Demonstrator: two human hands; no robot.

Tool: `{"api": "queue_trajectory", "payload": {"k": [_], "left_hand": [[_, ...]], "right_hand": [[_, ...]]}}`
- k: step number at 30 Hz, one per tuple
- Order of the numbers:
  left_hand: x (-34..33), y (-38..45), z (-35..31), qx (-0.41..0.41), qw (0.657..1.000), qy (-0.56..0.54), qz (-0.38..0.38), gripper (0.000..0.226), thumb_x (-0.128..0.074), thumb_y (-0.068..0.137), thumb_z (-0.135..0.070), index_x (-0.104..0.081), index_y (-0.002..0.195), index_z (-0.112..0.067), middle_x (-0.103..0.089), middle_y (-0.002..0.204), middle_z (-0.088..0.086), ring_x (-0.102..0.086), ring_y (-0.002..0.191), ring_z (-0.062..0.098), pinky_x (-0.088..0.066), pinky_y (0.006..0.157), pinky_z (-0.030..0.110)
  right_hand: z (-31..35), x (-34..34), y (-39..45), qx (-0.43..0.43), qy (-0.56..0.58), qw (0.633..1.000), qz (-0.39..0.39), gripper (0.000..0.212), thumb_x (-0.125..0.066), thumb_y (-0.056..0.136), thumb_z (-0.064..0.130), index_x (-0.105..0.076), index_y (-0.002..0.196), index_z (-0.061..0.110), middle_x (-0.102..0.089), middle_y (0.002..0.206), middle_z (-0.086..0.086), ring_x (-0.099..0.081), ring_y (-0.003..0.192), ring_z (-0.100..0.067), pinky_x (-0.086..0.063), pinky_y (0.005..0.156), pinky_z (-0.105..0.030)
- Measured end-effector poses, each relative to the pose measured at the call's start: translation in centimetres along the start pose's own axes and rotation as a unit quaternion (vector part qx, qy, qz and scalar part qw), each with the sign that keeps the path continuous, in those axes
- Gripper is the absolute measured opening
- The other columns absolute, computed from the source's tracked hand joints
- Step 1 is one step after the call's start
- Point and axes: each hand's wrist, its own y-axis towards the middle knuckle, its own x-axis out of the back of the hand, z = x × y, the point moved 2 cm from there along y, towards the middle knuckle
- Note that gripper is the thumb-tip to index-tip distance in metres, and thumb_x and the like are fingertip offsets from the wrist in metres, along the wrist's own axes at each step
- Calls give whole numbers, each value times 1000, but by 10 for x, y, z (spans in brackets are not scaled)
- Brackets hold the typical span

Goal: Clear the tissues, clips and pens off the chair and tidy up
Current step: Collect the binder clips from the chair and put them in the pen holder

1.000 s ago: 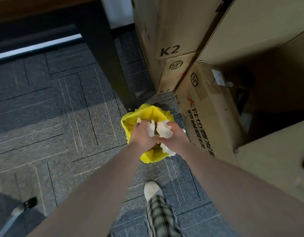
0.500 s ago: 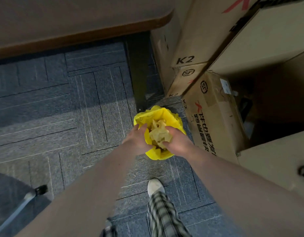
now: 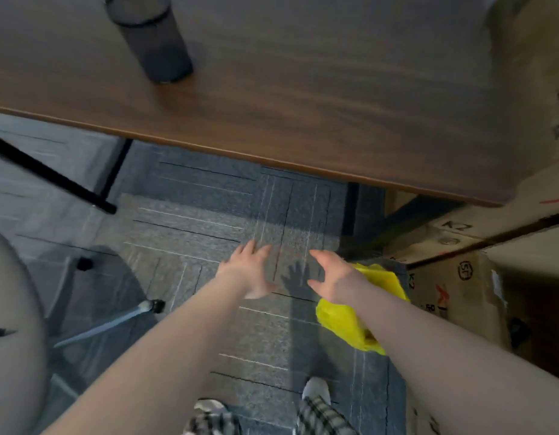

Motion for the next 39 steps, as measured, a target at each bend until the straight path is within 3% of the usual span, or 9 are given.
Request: {"api": "queue_trajectory", "payload": {"k": [6, 13, 20, 27, 31, 35, 39], "left_hand": [[45, -79, 160, 105, 992, -42, -47, 91, -59, 81, -54, 0, 148, -36, 9, 160, -1, 6, 148, 26, -10, 117, 57], [63, -165, 323, 184, 973, -102, -93, 91, -59, 78, -57, -4, 148, -34, 6, 160, 2, 4, 148, 27, -16, 115, 58], [30, -245, 470, 260, 950, -161, -70, 80, -57, 82, -52, -13, 147, -36, -1, 160, 5, 1, 147, 30, -16, 114, 61], [-39, -283, 542, 328, 912, -245, -43, 81, -61, 79, -49, -16, 145, -36, -7, 159, 5, -2, 147, 28, -24, 114, 56], [-64, -289, 556, 368, 883, -279, -87, 71, -59, 83, -41, -21, 143, -35, -6, 159, 2, -6, 146, 25, -24, 112, 52], [-83, -288, 568, 425, 837, -316, -136, 72, -51, 88, -37, -10, 147, -35, -8, 157, 2, -7, 145, 24, -31, 109, 50], [-102, -269, 591, 450, 801, -359, -165, 74, -53, 87, -44, -10, 147, -36, -7, 154, 6, -14, 141, 31, -37, 107, 50]], "right_hand": [[174, -13, 5, 121, -127, 984, 34, 74, -54, 89, 41, -13, 150, 33, -11, 161, -1, -22, 146, -25, -25, 118, -44], [369, -63, 7, 234, -224, 944, 58, 73, -54, 90, 41, -12, 150, 32, -13, 161, -2, -25, 145, -26, -28, 116, -46], [522, -139, -2, 299, -268, 909, 110, 72, -53, 91, 34, -12, 150, 28, -13, 160, -6, -21, 146, -27, -26, 117, -46], [592, -227, -3, 348, -292, 877, 156, 65, -53, 89, 26, -23, 146, 24, -35, 147, -4, -41, 132, -27, -39, 106, -42], [619, -263, 10, 401, -291, 859, 127, 56, -53, 85, 18, -36, 138, 22, -45, 134, -7, -48, 122, -32, -46, 95, -41], [647, -284, 29, 437, -357, 819, 100, 54, -46, 90, 18, -29, 141, 27, -37, 142, -2, -44, 122, -31, -45, 80, -37], [671, -304, 55, 449, -390, 800, 81, 53, -47, 90, 14, -30, 140, 24, -35, 144, -6, -38, 126, -32, -47, 87, -43]]}}
